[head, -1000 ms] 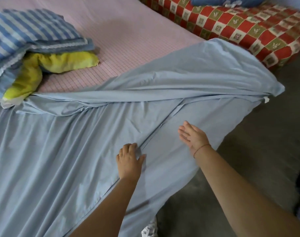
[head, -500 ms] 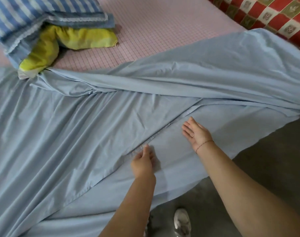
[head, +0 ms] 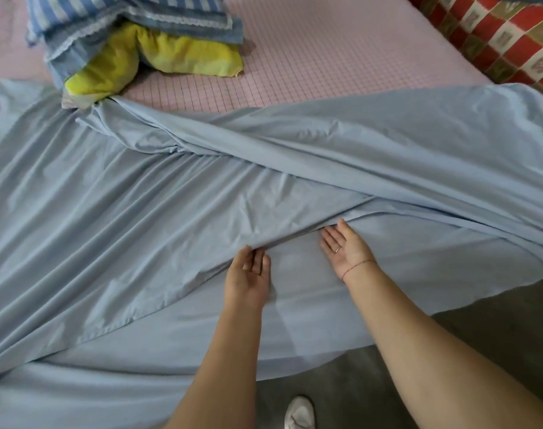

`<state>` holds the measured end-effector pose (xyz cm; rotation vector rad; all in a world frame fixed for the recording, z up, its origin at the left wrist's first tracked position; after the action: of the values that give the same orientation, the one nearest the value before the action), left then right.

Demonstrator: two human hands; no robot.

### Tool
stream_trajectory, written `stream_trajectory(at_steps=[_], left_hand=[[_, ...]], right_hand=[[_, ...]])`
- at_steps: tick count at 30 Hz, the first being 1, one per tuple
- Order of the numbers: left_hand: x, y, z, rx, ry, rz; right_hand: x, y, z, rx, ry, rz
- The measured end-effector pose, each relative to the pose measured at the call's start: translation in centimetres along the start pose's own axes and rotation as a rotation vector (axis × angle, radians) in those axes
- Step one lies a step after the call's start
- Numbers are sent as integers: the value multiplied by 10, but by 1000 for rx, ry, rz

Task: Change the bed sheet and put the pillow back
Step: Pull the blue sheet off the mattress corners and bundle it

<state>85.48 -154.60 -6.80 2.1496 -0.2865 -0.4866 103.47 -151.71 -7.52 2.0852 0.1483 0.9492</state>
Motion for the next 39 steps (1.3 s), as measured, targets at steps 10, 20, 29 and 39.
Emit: stream_trajectory(at_steps=[10, 20, 29, 39], left_hand=[[-16, 15, 7, -1, -46, -90], [-50, 46, 71, -116, 122, -171], [-39, 93, 145, -238, -28, -178], [-12, 138, 236, -281, -66, -123]], right_hand=[[25, -7, 2, 9, -15, 35], [1, 79, 114, -112, -10, 66], [-33, 132, 156, -127, 14, 89], [-79, 181, 207, -198, 84, 40]])
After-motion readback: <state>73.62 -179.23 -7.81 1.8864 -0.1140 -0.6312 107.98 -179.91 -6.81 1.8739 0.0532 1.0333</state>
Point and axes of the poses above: each hand's wrist, its own y-axis away from the middle knuckle, its own z-axis out of the back of the hand, x = y × z, the point moved 1 cm from there along -y, towards the middle knuckle, and after that the axes turned 2 degrees about x, right-handed, at the moved point
